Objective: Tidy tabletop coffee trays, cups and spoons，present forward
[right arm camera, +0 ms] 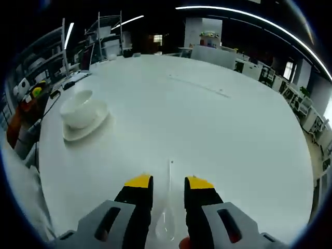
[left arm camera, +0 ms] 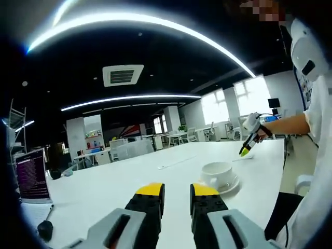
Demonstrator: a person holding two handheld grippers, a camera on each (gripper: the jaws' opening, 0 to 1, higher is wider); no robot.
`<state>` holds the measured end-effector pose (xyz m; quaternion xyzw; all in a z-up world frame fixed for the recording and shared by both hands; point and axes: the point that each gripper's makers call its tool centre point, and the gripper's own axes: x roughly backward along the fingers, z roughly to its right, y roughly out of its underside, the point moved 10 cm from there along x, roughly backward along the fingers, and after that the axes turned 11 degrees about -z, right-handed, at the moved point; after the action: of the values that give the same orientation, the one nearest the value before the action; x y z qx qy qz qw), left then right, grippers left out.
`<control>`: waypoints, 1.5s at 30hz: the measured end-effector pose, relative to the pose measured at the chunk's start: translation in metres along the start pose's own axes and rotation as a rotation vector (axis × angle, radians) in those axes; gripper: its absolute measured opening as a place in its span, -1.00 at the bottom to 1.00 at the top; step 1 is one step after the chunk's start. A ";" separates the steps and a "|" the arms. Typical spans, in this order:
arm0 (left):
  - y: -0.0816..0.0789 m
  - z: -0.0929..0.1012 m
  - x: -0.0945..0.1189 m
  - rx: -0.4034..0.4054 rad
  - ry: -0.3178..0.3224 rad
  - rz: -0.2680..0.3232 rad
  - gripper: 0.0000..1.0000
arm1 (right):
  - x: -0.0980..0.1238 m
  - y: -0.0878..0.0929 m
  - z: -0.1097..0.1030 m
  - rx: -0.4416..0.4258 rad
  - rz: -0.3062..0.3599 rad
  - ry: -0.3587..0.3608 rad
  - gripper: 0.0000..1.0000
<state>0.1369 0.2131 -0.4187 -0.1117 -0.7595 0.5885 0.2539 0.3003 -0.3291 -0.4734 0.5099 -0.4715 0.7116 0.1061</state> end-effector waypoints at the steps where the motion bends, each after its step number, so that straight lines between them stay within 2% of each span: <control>1: 0.000 0.000 0.000 0.000 -0.002 0.002 -0.57 | -0.001 0.000 0.000 0.005 -0.007 -0.002 -0.52; 10: 0.000 0.004 -0.001 0.005 0.012 -0.001 -0.57 | -0.012 0.002 -0.009 -0.001 -0.050 0.000 -0.58; 25: 0.001 0.004 0.000 0.025 -0.003 -0.014 -0.57 | -0.011 -0.001 -0.016 -0.002 -0.104 0.019 -0.71; 30: -0.001 0.005 0.001 0.031 0.003 -0.011 -0.57 | -0.010 -0.001 -0.018 0.018 -0.124 0.039 -0.87; 38: 0.001 0.005 0.002 0.021 0.008 -0.028 -0.57 | -0.013 0.001 -0.020 0.028 -0.118 0.032 -0.88; 45: 0.002 0.007 0.001 0.007 0.032 -0.050 -0.56 | -0.015 0.002 -0.015 -0.001 -0.100 0.030 -0.89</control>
<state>0.1317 0.2083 -0.4215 -0.1012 -0.7559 0.5827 0.2809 0.2967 -0.3134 -0.4877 0.5219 -0.4442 0.7128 0.1489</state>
